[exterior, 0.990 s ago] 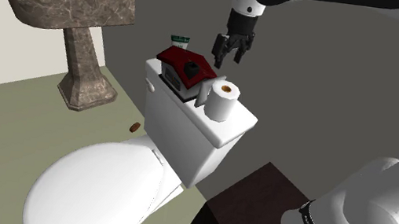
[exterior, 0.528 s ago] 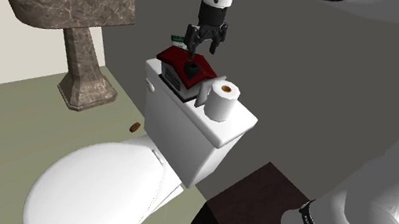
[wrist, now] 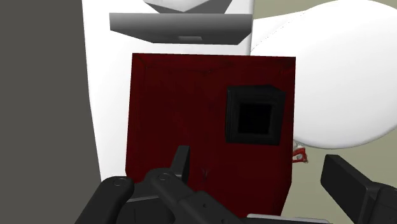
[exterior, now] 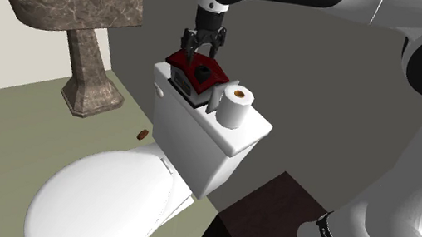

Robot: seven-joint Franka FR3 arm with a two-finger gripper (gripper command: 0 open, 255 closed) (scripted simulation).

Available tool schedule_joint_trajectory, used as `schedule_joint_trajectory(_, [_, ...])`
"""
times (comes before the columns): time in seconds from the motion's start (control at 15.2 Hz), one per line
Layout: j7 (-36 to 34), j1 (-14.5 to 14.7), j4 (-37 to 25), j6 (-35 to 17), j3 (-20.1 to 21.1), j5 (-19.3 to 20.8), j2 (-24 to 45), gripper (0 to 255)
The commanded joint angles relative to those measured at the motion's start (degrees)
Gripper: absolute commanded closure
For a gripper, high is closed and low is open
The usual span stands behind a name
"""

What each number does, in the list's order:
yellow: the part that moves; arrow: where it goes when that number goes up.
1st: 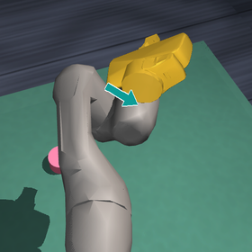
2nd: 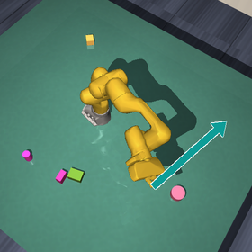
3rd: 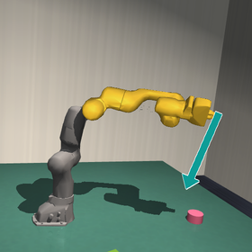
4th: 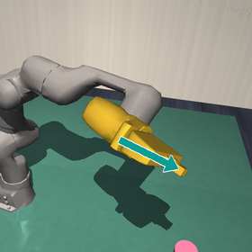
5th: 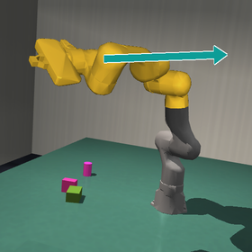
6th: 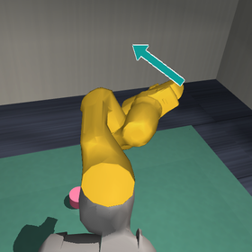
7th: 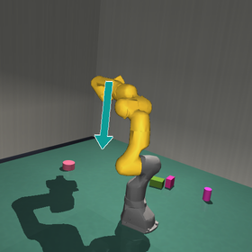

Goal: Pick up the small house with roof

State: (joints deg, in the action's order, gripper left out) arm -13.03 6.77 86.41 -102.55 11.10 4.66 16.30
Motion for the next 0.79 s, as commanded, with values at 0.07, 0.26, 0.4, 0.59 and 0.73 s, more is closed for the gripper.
schedule_joint_trajectory(0.07, [-0.15,-0.05,2.57,-2.72,-0.03,0.08,0.13,0])
schedule_joint_trajectory(0.26, [-0.16,-0.04,2.58,-2.74,-0.03,0.08,0.14,255])
schedule_joint_trajectory(0.4, [-0.16,-0.04,2.6,-2.74,-0.03,0.08,0.12,255])
schedule_joint_trajectory(0.59, [-0.17,-0.03,2.59,-2.76,-0.03,0.08,0.14,255])
schedule_joint_trajectory(0.73, [-0.19,-0.02,2.59,-2.75,-0.02,0.08,0.13,255])
